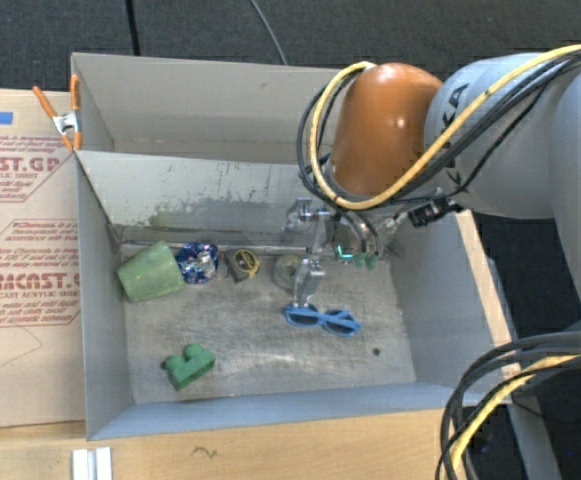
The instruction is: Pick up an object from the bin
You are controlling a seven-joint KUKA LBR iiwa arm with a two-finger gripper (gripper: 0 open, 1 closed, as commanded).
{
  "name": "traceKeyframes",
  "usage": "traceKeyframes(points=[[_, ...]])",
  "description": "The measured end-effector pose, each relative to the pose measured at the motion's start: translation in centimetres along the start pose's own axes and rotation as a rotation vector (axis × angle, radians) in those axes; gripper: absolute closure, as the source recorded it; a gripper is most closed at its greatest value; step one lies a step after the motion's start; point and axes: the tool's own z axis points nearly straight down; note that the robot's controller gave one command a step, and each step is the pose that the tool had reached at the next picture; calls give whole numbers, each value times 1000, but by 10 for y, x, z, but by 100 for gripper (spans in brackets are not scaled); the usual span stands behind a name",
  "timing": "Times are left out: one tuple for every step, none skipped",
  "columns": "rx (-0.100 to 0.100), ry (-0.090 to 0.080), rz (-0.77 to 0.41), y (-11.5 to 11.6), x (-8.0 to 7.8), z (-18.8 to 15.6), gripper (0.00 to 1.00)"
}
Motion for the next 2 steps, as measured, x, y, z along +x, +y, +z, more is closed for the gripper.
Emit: traceKeyframes(points=[[0, -12, 5, -79, 37, 93, 0], [-1, -6, 14, -61, 57, 75, 0]])
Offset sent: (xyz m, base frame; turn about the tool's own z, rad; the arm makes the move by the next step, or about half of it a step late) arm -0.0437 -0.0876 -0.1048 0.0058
